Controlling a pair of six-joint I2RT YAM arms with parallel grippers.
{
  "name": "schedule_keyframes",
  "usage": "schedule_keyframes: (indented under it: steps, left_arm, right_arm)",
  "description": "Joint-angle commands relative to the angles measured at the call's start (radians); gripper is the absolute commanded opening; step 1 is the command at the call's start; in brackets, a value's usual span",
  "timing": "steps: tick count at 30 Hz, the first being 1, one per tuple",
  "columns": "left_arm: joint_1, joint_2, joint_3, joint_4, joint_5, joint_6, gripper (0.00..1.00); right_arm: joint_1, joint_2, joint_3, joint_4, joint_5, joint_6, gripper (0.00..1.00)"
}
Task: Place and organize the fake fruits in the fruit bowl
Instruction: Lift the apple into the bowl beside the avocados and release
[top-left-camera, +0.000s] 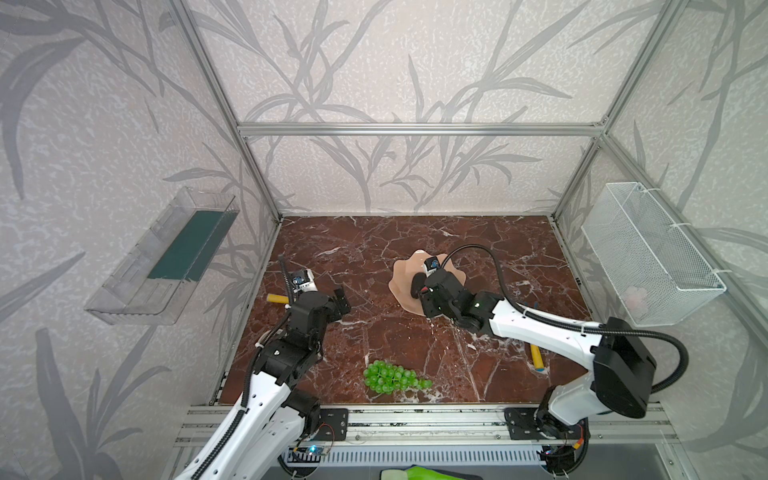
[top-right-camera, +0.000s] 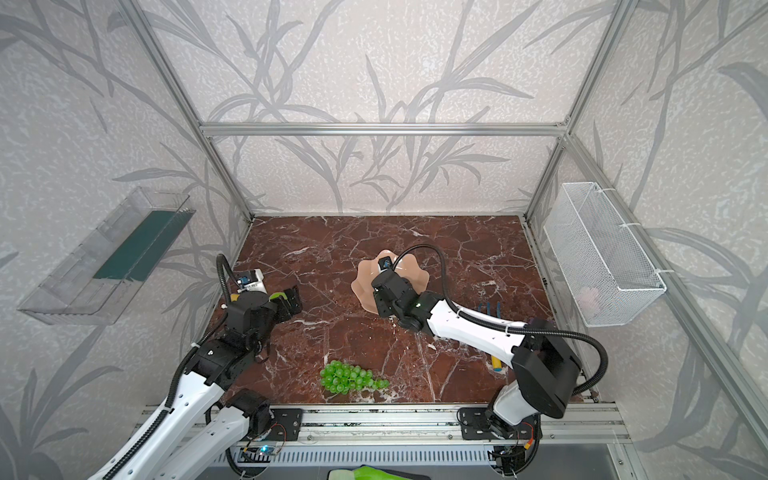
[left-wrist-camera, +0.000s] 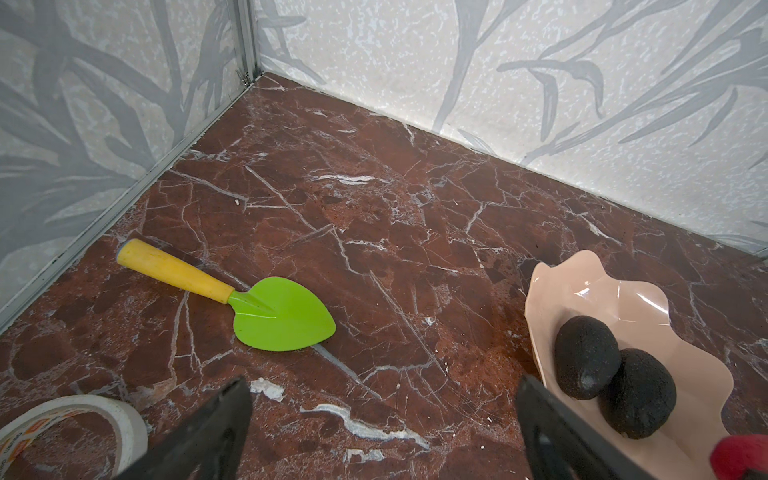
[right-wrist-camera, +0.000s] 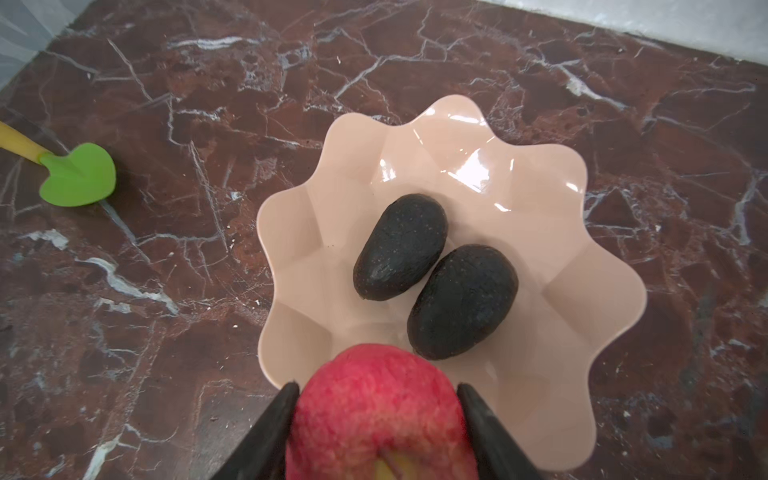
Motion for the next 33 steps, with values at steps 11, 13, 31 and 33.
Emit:
schedule_keyframes:
  steps: [11,13,31,33]
  left_arm:
    - [0.007,-0.06,0.008,-0.074,-0.001,-0.034,0.99]
    - [0.007,-0.067,0.012,-0.084,-0.007,-0.03,0.99]
    - [0.007,-0.105,-0.003,-0.086,-0.023,-0.031,0.99]
    - [0.007,-0.101,0.004,-0.09,-0.02,-0.027,0.99]
  right_arm:
    - [-0.043,0.227,0.109,0.071,-0.069,-0.05,0.53]
    - [-0.045,0.244,0.112,0.072,-0.071,-0.046,0.54]
    - [-0.049,0.045,0.046,0.056,-0.124,-0.08,0.85]
    - [-0.049,-0.036,-0.03,0.101,-0.236,-0.104,0.87]
